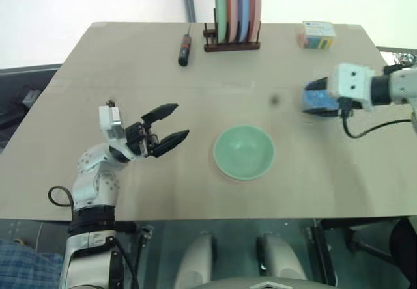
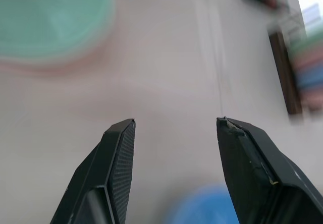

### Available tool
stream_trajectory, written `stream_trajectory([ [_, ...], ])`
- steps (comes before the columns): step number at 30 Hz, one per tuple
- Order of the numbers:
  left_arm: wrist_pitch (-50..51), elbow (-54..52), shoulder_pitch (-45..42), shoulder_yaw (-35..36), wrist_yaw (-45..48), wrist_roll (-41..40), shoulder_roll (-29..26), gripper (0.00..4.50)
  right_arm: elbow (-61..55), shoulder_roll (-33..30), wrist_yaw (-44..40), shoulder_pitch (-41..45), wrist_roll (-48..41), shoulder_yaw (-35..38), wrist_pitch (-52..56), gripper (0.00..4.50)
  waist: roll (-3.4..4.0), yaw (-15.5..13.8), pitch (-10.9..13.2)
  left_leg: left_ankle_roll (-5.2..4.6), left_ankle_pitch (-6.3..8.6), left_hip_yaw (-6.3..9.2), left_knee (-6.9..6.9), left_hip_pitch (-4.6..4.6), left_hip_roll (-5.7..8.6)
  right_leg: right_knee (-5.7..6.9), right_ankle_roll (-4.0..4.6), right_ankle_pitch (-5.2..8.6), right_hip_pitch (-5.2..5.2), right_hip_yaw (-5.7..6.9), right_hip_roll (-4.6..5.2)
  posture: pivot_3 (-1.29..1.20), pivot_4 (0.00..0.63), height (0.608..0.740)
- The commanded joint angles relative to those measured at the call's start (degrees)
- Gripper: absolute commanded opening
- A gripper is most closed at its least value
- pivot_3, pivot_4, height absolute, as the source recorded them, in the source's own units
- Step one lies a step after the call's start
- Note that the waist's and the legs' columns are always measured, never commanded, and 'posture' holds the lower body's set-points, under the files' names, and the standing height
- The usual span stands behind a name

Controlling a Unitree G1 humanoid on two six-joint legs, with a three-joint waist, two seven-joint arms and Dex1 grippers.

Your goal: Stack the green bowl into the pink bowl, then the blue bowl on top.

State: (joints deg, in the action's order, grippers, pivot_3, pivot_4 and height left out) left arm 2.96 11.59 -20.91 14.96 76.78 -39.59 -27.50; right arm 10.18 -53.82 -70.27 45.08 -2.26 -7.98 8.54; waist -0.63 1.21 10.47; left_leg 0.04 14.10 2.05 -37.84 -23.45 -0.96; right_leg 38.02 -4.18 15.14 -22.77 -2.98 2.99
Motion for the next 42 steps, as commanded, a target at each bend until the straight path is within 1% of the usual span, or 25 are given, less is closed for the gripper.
stream_trajectory([
  [1, 0.2, -3.0, -1.5, -1.0, -0.1, -0.7, 0.9, 4.50, 6.3, 2.2, 2.5, 0.0, -0.6, 2.2, -0.9, 2.67, 0.00, 0.4, 0.0, 0.00, 0.00, -0.03, 0.00, -0.05, -0.02, 0.03, 0.00, 0.00, -0.07, -0.02, -0.03, 0.00, 0.150, 0.740],
  [6, -0.1, -1.9, -3.0, -1.7, 0.3, -0.3, 1.1, 4.50, 21.1, 7.3, 4.2, 3.1, 1.3, 0.0, -3.5, 2.67, -0.01, 1.1, 0.0, 0.01, -0.01, -0.05, -0.09, -0.28, -0.02, 0.07, -0.01, -0.02, -0.30, -0.05, -0.04, 0.00, 0.150, 0.740],
  [9, -0.2, -1.7, -3.1, -1.7, 0.5, -0.2, 1.1, 4.50, 30.6, 9.6, 6.5, 6.6, 5.1, -1.9, -6.8, 2.67, 0.02, 1.2, 0.0, 0.00, -0.01, -0.06, -0.12, -0.29, -0.01, 0.08, -0.01, -0.02, -0.30, -0.05, -0.04, 0.00, 0.150, 0.740],
  [12, -0.2, -2.1, -3.0, -1.6, 0.5, -0.2, 1.1, 4.50, 37.7, 11.2, 8.2, 9.8, 7.4, -2.8, -10.2, 2.67, 0.05, 1.2, 0.0, 0.01, -0.01, -0.06, -0.12, -0.29, 0.00, 0.08, -0.01, -0.02, -0.30, -0.06, -0.04, 0.00, 0.150, 0.740],
  [13, -0.1, -2.4, -2.7, -1.5, 0.5, -0.3, 1.0, 4.50, 39.1, 11.6, 8.3, 10.7, 7.6, -2.7, -10.9, 2.12, 0.04, 1.2, 0.0, 0.01, -0.01, -0.07, -0.12, -0.30, 0.00, 0.08, -0.01, -0.02, -0.31, -0.06, -0.04, 0.00, 0.150, 0.740],
  [15, 0.1, -3.2, -2.1, -1.3, 0.4, -0.5, 0.7, 4.50, 40.8, 12.2, 7.7, 11.7, 7.9, -2.7, -12.3, 1.36, 0.05, 1.2, 0.0, 0.01, -0.01, -0.05, -0.11, -0.30, -0.01, 0.07, -0.01, -0.02, -0.31, -0.06, -0.04, 0.00, 0.150, 0.740],
  [16, 0.2, -3.5, -1.8, -1.1, 0.2, -0.6, 0.6, 4.50, 41.2, 12.3, 7.3, 11.9, 8.1, -2.7, -12.9, 0.85, 0.05, 1.2, 0.0, 0.01, -0.01, -0.05, -0.12, -0.30, -0.01, 0.06, -0.01, -0.02, -0.31, -0.06, -0.04, 0.00, 0.150, 0.740],
  [18, 0.4, -4.0, -1.4, -0.9, -0.1, -0.6, 0.4, 4.50, 41.6, 12.4, 6.5, 12.1, 8.3, -2.7, -13.7, 0.11, 0.05, 1.1, 0.0, 0.02, -0.01, -0.05, -0.12, -0.32, 0.00, 0.05, -0.01, -0.02, -0.30, -0.06, -0.04, 0.00, 0.150, 0.740],
  [23, 0.4, -4.4, -0.6, -1.1, -0.5, -0.4, 0.3, 4.50, 40.3, 12.2, 5.9, 11.1, 8.6, -2.5, -15.3, 0.11, 0.05, 1.1, 0.0, 0.01, -0.01, -0.05, -0.14, -0.32, -0.01, 0.06, -0.01, -0.02, -0.30, -0.05, -0.03, 0.00, 0.150, 0.740],
  [27, 0.0, -4.0, -0.5, -1.3, -0.4, -0.2, 0.3, 4.50, 32.7, 10.6, 6.0, 8.8, 9.7, -2.9, -16.8, 0.11, 0.06, 1.1, 0.0, 0.01, -0.01, -0.04, -0.18, -0.31, -0.01, 0.12, -0.01, -0.02, -0.30, -0.06, -0.04, 0.00, 0.150, 0.740],
  [28, 0.1, -3.8, -0.4, -1.3, -0.3, -0.2, 0.2, 4.50, 27.8, 9.8, 4.6, 7.7, 9.2, -2.9, -16.0, 0.11, 0.07, 1.1, 0.0, 0.01, -0.01, -0.04, -0.18, -0.32, -0.01, 0.12, -0.01, -0.02, -0.30, -0.06, -0.04, 0.00, 0.150, 0.740],
  [31, 0.1, -2.8, -0.4, -1.3, 0.1, 0.0, -0.1, 4.50, 8.0, 7.9, -0.5, 3.9, 4.5, -1.8, -10.9, 0.11, 0.12, 1.1, 0.1, 0.01, -0.01, -0.01, -0.18, -0.36, -0.01, 0.11, -0.01, -0.01, -0.32, -0.04, -0.04, 0.00, 0.150, 0.740],
  [33, 0.3, -2.0, -0.1, -1.5, 1.1, 0.1, -0.5, 4.50, -4.5, 6.7, -1.8, 2.0, 2.2, -0.9, -5.0, 0.11, 0.15, 1.2, 0.1, 0.00, -0.01, -0.02, -0.18, -0.37, -0.02, 0.11, -0.02, -0.01, -0.33, -0.04, -0.04, 0.00, 0.150, 0.740],
  [35, 0.7, -1.2, 0.4, -1.8, 2.6, 0.1, -1.3, 4.50, -14.5, 5.5, -3.1, 1.3, 0.3, -0.9, 2.1, 0.11, 0.15, 1.2, 0.1, 0.01, 0.00, 0.00, -0.19, -0.36, -0.05, 0.15, -0.01, -0.01, -0.34, -0.04, -0.06, 0.00, 0.150, 0.740],
  [37, 1.3, -0.4, 0.6, -2.1, 4.3, 0.4, -2.3, 4.50, -24.1, 5.2, -5.4, 1.0, -4.7, -1.3, 8.1, 0.11, 0.15, 1.0, 0.1, 0.00, 0.00, 0.04, -0.22, -0.36, -0.05, 0.19, -0.01, -0.01, -0.34, -0.01, -0.07, 0.00, 0.150, 0.740],
  [39, 1.1, 1.5, 0.1, -2.4, 6.4, 1.1, -3.5, 4.50, -32.3, 5.5, -5.8, 1.0, -9.5, -1.7, 14.7, 0.11, 0.15, 0.9, 0.1, 0.00, 0.00, 0.10, -0.28, -0.35, -0.05, 0.22, -0.01, -0.01, -0.30, 0.03, -0.07, 0.00, 0.150, 0.740],
  [42, 0.6, 5.2, -1.0, -3.3, 10.7, 2.8, -6.3, 4.50, -41.7, 4.8, -5.9, 0.3, -13.1, -3.7, 21.5, 0.11, 0.14, 0.7, 0.1, 0.00, 0.00, 0.15, -0.39, -0.37, -0.04, 0.31, -0.01, -0.01, -0.29, 0.09, -0.07, 0.00, 0.150, 0.740],
])
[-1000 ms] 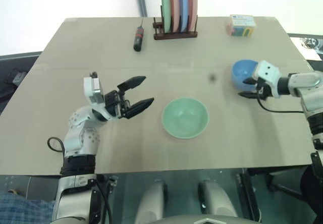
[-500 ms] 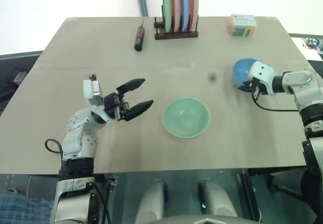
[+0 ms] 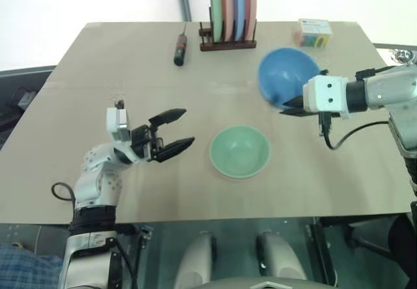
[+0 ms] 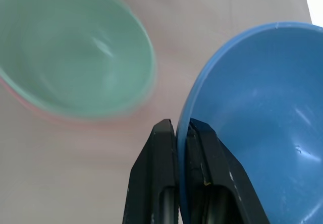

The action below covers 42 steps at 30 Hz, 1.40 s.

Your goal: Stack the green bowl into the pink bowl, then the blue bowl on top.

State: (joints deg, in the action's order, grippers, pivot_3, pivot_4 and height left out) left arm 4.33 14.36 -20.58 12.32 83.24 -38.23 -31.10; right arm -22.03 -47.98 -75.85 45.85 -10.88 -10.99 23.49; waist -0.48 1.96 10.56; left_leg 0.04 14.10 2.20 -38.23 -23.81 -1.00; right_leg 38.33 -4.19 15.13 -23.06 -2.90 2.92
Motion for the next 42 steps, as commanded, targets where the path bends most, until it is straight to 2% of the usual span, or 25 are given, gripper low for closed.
stream_trajectory([
  [1, -1.1, 3.6, -1.6, -1.0, 5.6, 2.1, -3.5, 4.50, -11.4, -1.4, -0.3, -0.8, -5.3, -1.1, 8.0, 0.11, -0.02, -0.1, 0.0, 0.00, 0.00, 0.01, -0.01, 0.00, 0.00, 0.01, 0.00, 0.00, 0.00, 0.01, 0.00, 0.00, 0.150, 0.740],
  [4, -2.8, 7.1, -3.0, -1.3, 8.2, 3.5, -4.6, 4.50, -14.5, -1.5, 1.1, -0.3, -6.4, -2.3, 11.4, 0.11, -0.02, -0.2, 0.0, 0.00, 0.00, 0.02, -0.09, 0.00, 0.02, 0.04, 0.00, 0.01, 0.03, 0.03, 0.00, 0.00, 0.150, 0.740],
  [5, -3.1, 8.1, -3.5, -1.3, 8.7, 3.8, -4.8, 4.50, -15.1, -1.5, 1.2, 0.0, -6.7, -2.9, 12.2, 0.77, -0.02, -0.2, 0.0, 0.00, 0.00, -0.01, -0.11, 0.00, 0.02, 0.04, 0.00, 0.01, 0.02, 0.01, 0.00, 0.00, 0.150, 0.740],
  [6, -3.3, 8.8, -3.9, -1.2, 9.0, 4.0, -4.8, 4.50, -15.8, -1.5, 1.2, 0.4, -7.3, -3.2, 13.1, 0.92, -0.03, -0.1, 0.0, 0.00, 0.00, -0.01, -0.13, 0.01, 0.02, 0.06, 0.00, 0.01, 0.02, 0.00, 0.00, 0.00, 0.150, 0.740],
  [8, -3.6, 9.4, -4.4, -1.3, 9.2, 4.0, -4.8, 4.50, -16.4, -1.3, 1.7, 1.0, -8.0, -3.5, 14.3, 1.54, -0.03, -0.1, 0.0, 0.00, 0.00, -0.01, -0.15, 0.03, 0.01, 0.12, 0.00, 0.01, 0.02, 0.01, -0.01, 0.00, 0.150, 0.740],
  [9, -3.6, 9.5, -4.5, -1.4, 9.3, 4.0, -4.8, 4.50, -16.2, -0.9, 2.6, 1.3, -7.7, -3.6, 14.2, 2.07, -0.03, 0.0, 0.0, 0.00, 0.00, 0.00, -0.15, 0.03, 0.00, 0.16, 0.00, 0.01, 0.01, 0.00, -0.01, 0.00, 0.150, 0.740],
  [10, -3.5, 9.4, -4.5, -1.4, 9.3, 3.9, -4.7, 4.50, -15.3, 0.0, 4.5, 1.9, -6.5, -3.5, 13.6, 2.26, -0.03, 0.0, 0.0, 0.00, 0.00, 0.00, -0.15, 0.04, 0.00, 0.18, 0.00, 0.01, 0.01, 0.01, -0.01, 0.00, 0.150, 0.740],
  [11, -3.3, 9.3, -4.5, -1.4, 9.3, 3.9, -4.6, 4.50, -14.4, 0.8, 6.3, 2.5, -5.5, -3.4, 13.2, 2.86, -0.03, 0.1, 0.0, 0.00, 0.00, 0.00, -0.15, 0.04, 0.00, 0.20, 0.00, 0.01, -0.01, 0.01, -0.01, 0.00, 0.150, 0.740],
  [12, -3.2, 9.1, -4.4, -1.5, 9.3, 3.9, -4.6, 4.50, -13.8, 1.2, 7.6, 2.9, -4.9, -3.1, 13.1, 3.10, -0.03, 0.2, 0.0, 0.00, 0.00, 0.00, -0.15, 0.04, 0.00, 0.22, 0.00, 0.01, -0.02, 0.00, -0.01, 0.00, 0.150, 0.740],
  [15, -2.1, 8.2, -3.7, -1.6, 7.4, 5.0, -4.5, 4.50, -13.5, 1.9, 10.5, 0.9, -9.1, 2.3, 17.1, 3.10, -0.03, 0.2, 0.0, 0.00, 0.00, 0.00, -0.14, 0.03, 0.00, 0.26, 0.00, 0.01, -0.04, -0.01, -0.02, 0.00, 0.150, 0.740],
  [18, -1.8, 5.7, -1.9, -1.2, 3.1, 6.4, -4.3, 4.50, -12.7, 2.0, 12.0, -4.7, -14.7, 10.0, 19.8, 3.10, -0.06, -0.1, 0.0, 0.00, 0.00, 0.04, -0.14, -0.01, 0.02, 0.25, 0.01, 0.01, -0.03, 0.01, 0.00, 0.00, 0.150, 0.740],
  [19, -2.0, 4.4, -0.8, -0.7, 2.9, 6.0, -4.2, 4.50, -12.6, 2.1, 12.1, -7.7, -16.1, 12.8, 19.5, 3.10, -0.11, -0.2, -0.1, 0.00, 0.00, 0.04, -0.14, -0.01, 0.02, 0.24, 0.01, 0.01, -0.03, 0.01, 0.00, 0.00, 0.150, 0.740],
  [22, -1.1, -1.8, 5.6, 1.1, -3.7, 6.9, -3.9, 4.50, -9.2, 1.4, 10.2, -24.5, -18.3, 25.8, 16.9, 3.10, -0.39, -0.7, -0.2, -0.01, 0.00, 0.09, -0.09, 0.03, 0.00, 0.12, 0.01, 0.02, 0.07, 0.07, 0.02, 0.00, 0.150, 0.740],
  [27, -2.3, -6.7, 14.0, 1.2, -8.7, 10.3, -5.1, 4.50, -1.8, 2.6, 7.4, -38.6, -20.8, 35.9, 8.2, 3.10, -0.35, -1.1, -0.2, -0.02, 0.01, -0.11, -0.03, 0.07, 0.02, 0.01, -0.01, 0.00, 0.06, -0.11, 0.06, 0.00, 0.150, 0.740],
  [33, -4.2, -7.1, 19.4, 2.3, -10.3, 10.5, -5.4, 4.50, 8.9, 5.0, 2.9, -48.0, -21.4, 40.3, -2.5, 3.10, -0.36, -1.2, -0.2, -0.01, 0.00, -0.20, -0.08, 0.54, -0.20, 0.05, 0.07, 0.03, 0.50, -0.14, -0.14, 0.00, 0.150, 0.740],
  [34, -4.7, -6.6, 20.4, 2.7, -10.4, 10.5, -5.4, 4.50, 13.5, 5.5, 1.8, -48.9, -20.5, 40.6, -6.2, 3.10, -0.36, -1.2, -0.2, -0.01, 0.00, -0.25, -0.07, 0.61, -0.20, 0.05, 0.09, 0.05, 0.53, -0.19, -0.14, 0.00, 0.150, 0.740],
  [38, -7.1, -4.9, 22.9, 3.4, -9.4, 10.1, -5.7, 4.50, 29.8, 6.7, -2.3, -49.6, -17.7, 40.3, -19.1, 3.10, -0.36, -1.0, -0.2, -0.02, 0.01, -0.39, -0.03, 1.08, -0.23, -0.17, 0.22, 0.12, 1.00, -0.28, -0.14, 0.00, 0.150, 0.740],
  [42, -8.4, -4.5, 23.0, 3.4, -9.3, 10.2, -6.3, 4.50, 41.4, 7.9, -4.7, -46.5, -17.1, 39.3, -29.0, 3.10, -0.34, -0.9, -0.2, -0.02, 0.01, -0.40, 0.02, 1.07, -0.25, -0.24, 0.23, 0.11, 1.00, -0.28, -0.16, 0.00, 0.150, 0.740],
])
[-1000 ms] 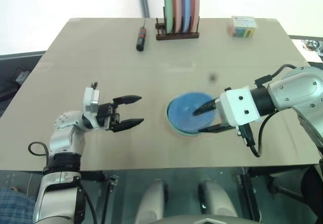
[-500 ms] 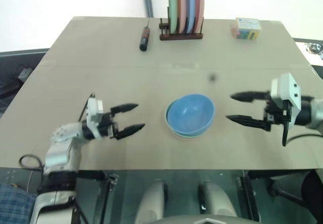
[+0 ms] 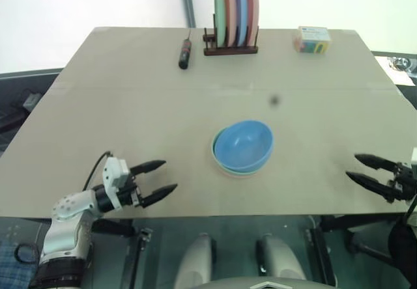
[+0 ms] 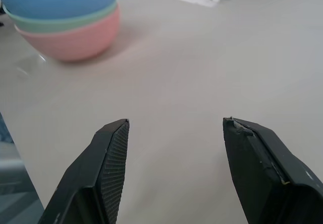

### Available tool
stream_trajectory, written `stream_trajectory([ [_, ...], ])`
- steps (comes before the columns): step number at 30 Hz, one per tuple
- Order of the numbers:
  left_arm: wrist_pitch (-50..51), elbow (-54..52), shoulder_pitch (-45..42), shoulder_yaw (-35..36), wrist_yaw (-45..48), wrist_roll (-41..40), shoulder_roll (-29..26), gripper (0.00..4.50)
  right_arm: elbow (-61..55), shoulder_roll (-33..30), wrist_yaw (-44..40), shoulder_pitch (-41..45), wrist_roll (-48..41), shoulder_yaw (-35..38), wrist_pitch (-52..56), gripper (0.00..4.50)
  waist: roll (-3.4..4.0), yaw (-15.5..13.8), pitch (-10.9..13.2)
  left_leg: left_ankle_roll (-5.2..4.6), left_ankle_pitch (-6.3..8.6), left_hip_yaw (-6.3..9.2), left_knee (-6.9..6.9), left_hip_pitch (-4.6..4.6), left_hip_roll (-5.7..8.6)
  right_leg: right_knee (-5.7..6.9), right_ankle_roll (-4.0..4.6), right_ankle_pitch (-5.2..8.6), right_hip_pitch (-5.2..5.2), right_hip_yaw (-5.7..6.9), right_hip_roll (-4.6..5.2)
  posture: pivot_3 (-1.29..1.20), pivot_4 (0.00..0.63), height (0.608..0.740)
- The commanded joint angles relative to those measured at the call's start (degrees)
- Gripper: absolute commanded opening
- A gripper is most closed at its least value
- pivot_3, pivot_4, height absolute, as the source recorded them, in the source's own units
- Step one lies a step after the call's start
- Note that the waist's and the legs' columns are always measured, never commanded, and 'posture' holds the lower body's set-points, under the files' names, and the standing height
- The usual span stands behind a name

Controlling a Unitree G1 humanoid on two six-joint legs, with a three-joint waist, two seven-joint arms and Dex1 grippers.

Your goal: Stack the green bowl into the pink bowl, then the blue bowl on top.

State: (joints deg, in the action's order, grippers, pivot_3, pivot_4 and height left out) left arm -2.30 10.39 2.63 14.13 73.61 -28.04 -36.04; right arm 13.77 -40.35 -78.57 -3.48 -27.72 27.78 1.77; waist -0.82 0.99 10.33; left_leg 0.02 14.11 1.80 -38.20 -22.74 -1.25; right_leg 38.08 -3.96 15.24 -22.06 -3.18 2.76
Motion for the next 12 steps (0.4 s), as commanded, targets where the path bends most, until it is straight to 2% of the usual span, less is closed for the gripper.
stream_trajectory([
  [1, -1.6, -0.9, -0.2, 1.6, 0.2, -0.3, -1.5, 4.50, 7.5, 0.5, -2.2, 3.9, -0.2, 0.2, -8.6, 2.86, 0.03, 0.1, 0.0, 0.00, 0.00, 0.00, 0.01, 0.02, -0.01, 0.01, -0.07, -0.04, 0.00, 0.00, -0.01, 0.00, 0.150, 0.740],
  [3, -1.6, -1.3, -0.2, 1.7, 0.1, -0.6, -1.8, 4.50, 9.9, 0.7, -2.8, 5.2, -0.1, -0.6, -10.7, 2.23, 0.07, 0.2, 0.0, 0.00, 0.00, -0.02, 0.01, 0.03, -0.01, 0.02, -0.06, -0.07, 0.01, -0.03, -0.02, 0.00, 0.150, 0.740],
  [5, -1.6, -1.5, -0.3, 1.8, 0.2, -0.9, -2.2, 4.50, 10.5, 1.0, -3.2, 6.1, -0.2, -1.6, -11.6, 1.35, 0.07, 0.2, 0.0, 0.00, 0.00, -0.01, 0.01, 0.04, -0.01, 0.01, -0.07, -0.07, 0.01, -0.02, -0.02, 0.00, 0.150, 0.740],
  [12, -1.8, -3.0, 0.0, 2.5, 0.9, -2.2, -2.8, 4.50, 10.1, 1.3, -2.5, 7.1, -1.0, -3.0, -12.1, 1.35, 0.07, 0.0, 0.0, 0.01, 0.00, 0.02, 0.07, 0.00, -0.01, -0.04, -0.13, -0.12, 0.00, 0.00, -0.02, 0.00, 0.150, 0.740],
])
